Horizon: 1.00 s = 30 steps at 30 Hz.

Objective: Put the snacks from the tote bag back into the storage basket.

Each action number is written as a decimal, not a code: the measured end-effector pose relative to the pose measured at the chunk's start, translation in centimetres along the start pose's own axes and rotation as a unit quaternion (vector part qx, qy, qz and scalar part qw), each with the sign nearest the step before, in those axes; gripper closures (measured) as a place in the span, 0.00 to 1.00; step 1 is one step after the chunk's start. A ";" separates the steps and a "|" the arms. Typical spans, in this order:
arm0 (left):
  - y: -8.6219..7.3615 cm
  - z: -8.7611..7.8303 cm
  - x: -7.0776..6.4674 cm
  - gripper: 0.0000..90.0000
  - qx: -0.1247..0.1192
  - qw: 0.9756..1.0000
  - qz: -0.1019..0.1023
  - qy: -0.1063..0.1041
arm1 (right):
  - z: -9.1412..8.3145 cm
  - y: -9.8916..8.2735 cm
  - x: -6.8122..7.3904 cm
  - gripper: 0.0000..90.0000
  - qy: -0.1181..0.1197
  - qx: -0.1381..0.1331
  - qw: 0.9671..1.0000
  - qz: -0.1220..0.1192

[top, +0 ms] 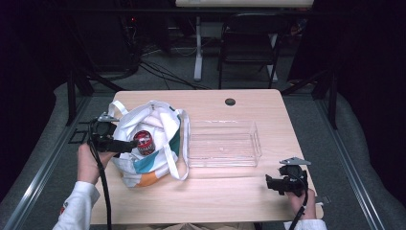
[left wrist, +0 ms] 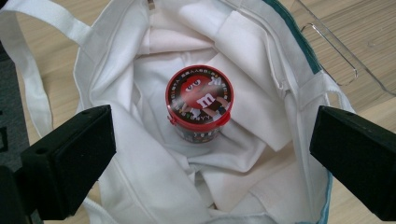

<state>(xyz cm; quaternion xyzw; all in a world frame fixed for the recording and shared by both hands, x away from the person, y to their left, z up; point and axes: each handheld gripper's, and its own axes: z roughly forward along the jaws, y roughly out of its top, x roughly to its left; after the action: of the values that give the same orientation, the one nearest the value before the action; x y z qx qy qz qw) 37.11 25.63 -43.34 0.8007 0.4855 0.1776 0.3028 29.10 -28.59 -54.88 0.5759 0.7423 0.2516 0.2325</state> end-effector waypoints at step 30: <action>2.6 6.7 0.9 0.00 0.071 0.997 -0.025 -0.021 | 0.1 0.1 0.1 0.16 -0.001 0.002 1.000 -0.003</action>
<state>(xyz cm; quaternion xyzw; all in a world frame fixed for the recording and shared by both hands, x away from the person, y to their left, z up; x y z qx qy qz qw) 43.13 23.40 -46.63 0.8114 0.5100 0.1182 0.2600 29.17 -28.46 -54.93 0.5741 0.7444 0.2491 0.2327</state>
